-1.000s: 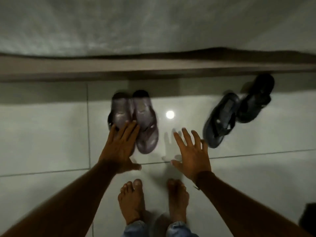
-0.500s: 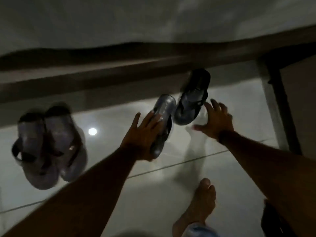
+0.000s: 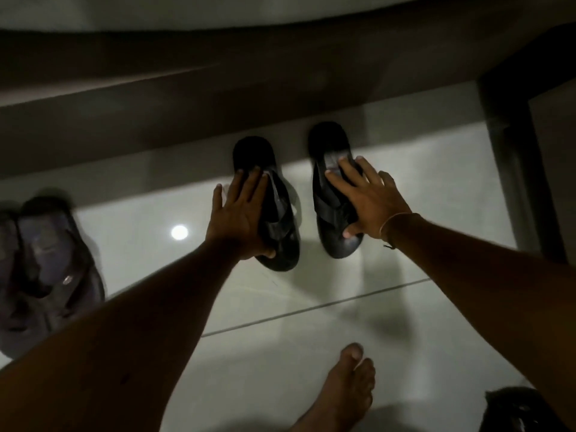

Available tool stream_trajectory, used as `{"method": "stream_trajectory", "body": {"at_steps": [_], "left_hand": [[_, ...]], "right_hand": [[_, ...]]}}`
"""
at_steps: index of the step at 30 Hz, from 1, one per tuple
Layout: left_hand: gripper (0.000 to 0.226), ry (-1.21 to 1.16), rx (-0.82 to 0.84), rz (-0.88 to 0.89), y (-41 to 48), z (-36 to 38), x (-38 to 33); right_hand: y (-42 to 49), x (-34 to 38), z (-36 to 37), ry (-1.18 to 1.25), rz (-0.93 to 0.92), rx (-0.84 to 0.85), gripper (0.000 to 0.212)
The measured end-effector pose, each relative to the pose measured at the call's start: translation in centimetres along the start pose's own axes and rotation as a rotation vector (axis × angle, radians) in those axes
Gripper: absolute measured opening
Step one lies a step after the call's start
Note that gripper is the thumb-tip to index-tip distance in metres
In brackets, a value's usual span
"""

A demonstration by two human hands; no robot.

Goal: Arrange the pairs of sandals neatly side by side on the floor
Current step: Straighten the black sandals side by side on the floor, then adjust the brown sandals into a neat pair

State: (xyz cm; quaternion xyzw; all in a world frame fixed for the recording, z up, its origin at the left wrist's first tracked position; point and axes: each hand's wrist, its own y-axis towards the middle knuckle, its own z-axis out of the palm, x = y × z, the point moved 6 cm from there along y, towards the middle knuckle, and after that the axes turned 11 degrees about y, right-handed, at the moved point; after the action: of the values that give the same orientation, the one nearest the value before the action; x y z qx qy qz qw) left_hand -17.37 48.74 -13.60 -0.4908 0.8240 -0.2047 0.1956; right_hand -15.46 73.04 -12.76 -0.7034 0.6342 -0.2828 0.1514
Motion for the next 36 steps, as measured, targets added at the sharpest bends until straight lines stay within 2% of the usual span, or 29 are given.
{"method": "stream_trajectory", "body": {"at_steps": [7,14,16,18,21,23,26,29,31,36], "left_hand": [[0.157,0.037,0.005,0.078,2.4,-0.4,-3.8],[0.157,0.114,0.003,0.118,2.0,-0.5,-3.8],[0.154,0.100,-0.052,0.132,0.9,-1.0,-4.2],[0.149,0.023,-0.094,0.143,-1.4,-1.2,-3.7],[0.144,-0.037,-0.064,0.171,-6.8,0.2,-1.1],[0.140,-0.059,-0.044,0.139,-11.5,1.7,3.0],[0.134,-0.088,-0.051,0.056,-18.8,3.7,10.9],[0.122,-0.116,-0.152,-0.081,-25.6,4.2,20.8],[0.118,-0.125,-0.205,-0.174,-28.7,4.3,27.2],[0.144,-0.087,-0.133,-0.289,-31.5,5.6,40.7]], "right_hand": [[0.1,0.2,-0.3,0.007,-0.042,0.035,0.138],[-0.2,1.2,-0.6,-0.031,0.019,0.055,0.141],[-1.1,1.7,-1.0,-0.039,0.070,0.020,0.141],[-2.3,3.1,-1.6,-0.010,0.129,-0.064,0.131],[-4.7,7.5,-1.7,0.011,0.133,-0.162,0.132],[-6.1,13.0,-0.9,0.049,0.047,-0.165,0.135],[-6.8,23.1,1.3,0.094,-0.046,-0.085,0.128],[-5.3,34.0,3.5,0.144,-0.146,-0.012,0.117],[-3.7,39.8,4.4,0.209,-0.188,0.013,0.117],[1.0,49.0,6.4,0.245,-0.204,0.061,0.137]]}}
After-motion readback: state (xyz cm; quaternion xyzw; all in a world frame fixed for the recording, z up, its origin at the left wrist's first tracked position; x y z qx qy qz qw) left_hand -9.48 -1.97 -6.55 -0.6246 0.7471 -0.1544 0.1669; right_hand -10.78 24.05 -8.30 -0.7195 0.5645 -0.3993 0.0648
